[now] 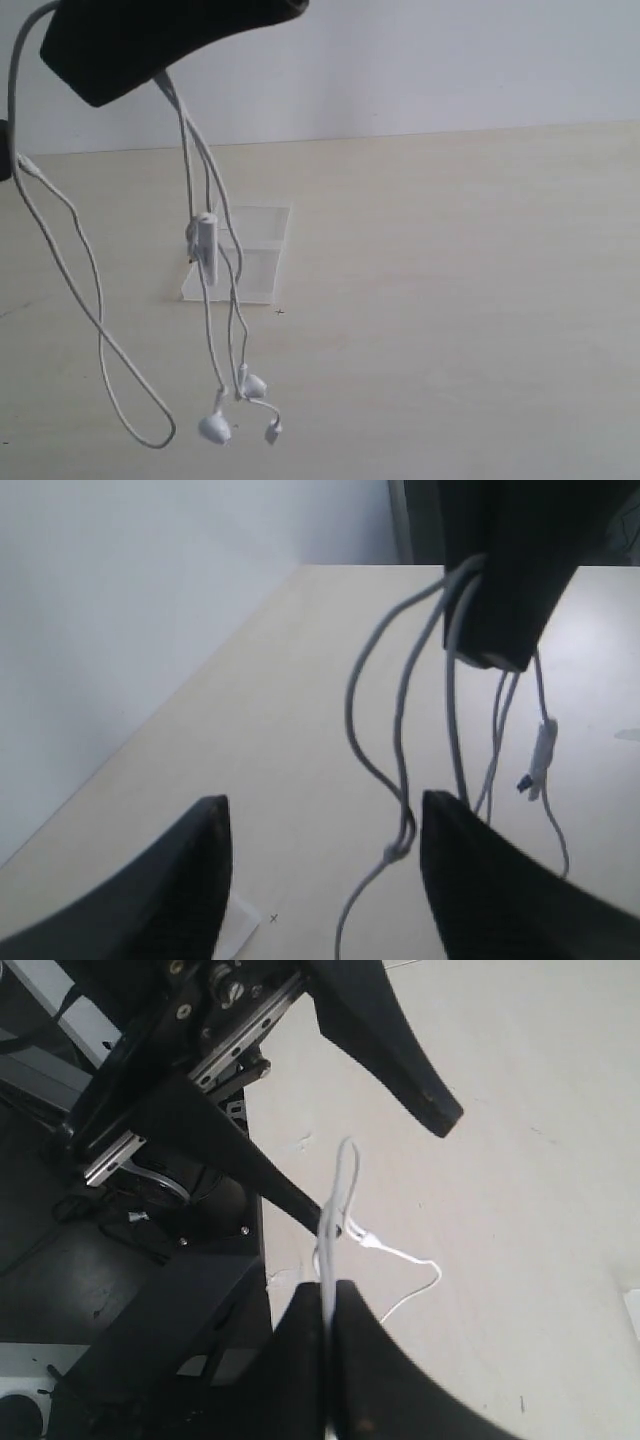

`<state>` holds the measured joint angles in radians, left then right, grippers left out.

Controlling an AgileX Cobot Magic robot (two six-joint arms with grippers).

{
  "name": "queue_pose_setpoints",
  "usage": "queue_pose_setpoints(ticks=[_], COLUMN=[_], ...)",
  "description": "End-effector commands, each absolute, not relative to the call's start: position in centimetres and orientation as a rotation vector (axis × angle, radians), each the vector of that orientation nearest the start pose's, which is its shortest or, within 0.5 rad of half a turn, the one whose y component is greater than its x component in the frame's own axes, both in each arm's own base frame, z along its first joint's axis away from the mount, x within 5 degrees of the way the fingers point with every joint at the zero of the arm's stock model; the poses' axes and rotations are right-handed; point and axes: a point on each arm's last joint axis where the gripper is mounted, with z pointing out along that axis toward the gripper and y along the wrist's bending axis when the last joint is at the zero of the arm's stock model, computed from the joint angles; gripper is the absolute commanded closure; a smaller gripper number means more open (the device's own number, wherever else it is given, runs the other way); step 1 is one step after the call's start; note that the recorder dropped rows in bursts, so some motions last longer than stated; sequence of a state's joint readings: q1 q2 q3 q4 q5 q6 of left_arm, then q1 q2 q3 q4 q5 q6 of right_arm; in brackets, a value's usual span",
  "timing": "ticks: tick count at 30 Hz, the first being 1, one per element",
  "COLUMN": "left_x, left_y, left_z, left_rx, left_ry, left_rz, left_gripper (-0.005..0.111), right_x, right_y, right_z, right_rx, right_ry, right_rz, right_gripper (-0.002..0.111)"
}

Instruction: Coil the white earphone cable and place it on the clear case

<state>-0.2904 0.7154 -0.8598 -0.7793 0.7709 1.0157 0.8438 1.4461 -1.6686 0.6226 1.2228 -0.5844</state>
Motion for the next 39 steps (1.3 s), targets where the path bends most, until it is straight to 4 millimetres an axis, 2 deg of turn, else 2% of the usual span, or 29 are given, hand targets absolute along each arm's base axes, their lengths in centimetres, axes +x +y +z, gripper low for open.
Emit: queue_pose_setpoints(ticks=[1,12,19,24,39], left_x=[10.4,10.4,11.5,12.3,14.6], left_y=[-8.0,-8.3,-9.1,-9.5,-10.1], left_z=[39.0,38.3,36.4,36.2,35.0], left_rx=[0.941,0.968,0.953,0.943,0.909], left_ry=[1.653,1.688,1.720,1.655,1.732], left_rz=[-0.460,-0.529,-0.628,-0.643,-0.672], left_gripper=[0.052,0.052,0.052,0.052,0.052], right_x=[15.4,16.3,16.2,15.9,15.9], right_y=[24.5,24.0,24.1,24.3,24.3], right_z=[45.0,44.3,44.4,44.6,44.6], right_rx=[-1.586,-1.601,-1.622,-1.630,-1.635], right_ry=[1.839,1.869,1.840,1.817,1.811], right_rz=[0.896,0.716,0.728,0.776,0.776], right_gripper=[0.108,0.108,0.108,0.108,0.108])
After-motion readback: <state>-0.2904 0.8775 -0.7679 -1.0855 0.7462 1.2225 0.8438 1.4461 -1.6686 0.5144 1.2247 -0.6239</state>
